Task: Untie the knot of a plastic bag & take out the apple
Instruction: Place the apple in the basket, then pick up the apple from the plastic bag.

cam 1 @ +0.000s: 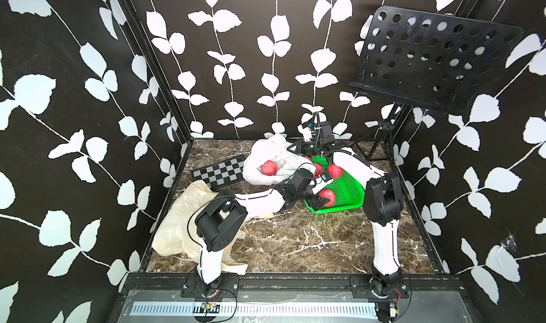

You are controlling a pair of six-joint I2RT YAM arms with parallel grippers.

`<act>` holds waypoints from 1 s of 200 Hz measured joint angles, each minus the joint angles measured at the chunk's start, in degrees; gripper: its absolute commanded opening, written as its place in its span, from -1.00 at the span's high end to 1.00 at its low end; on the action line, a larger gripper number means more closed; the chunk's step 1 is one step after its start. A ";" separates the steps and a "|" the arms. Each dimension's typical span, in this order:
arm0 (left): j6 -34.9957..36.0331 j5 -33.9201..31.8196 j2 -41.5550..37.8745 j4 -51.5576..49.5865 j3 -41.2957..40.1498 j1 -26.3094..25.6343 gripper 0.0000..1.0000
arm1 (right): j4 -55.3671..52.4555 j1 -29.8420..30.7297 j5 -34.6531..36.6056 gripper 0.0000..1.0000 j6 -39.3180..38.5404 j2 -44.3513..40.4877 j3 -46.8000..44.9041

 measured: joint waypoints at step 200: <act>-8.09 -14.21 -15.78 -27.87 -1.75 19.37 -0.46 | 28.24 2.71 9.84 1.00 5.84 -19.26 -33.40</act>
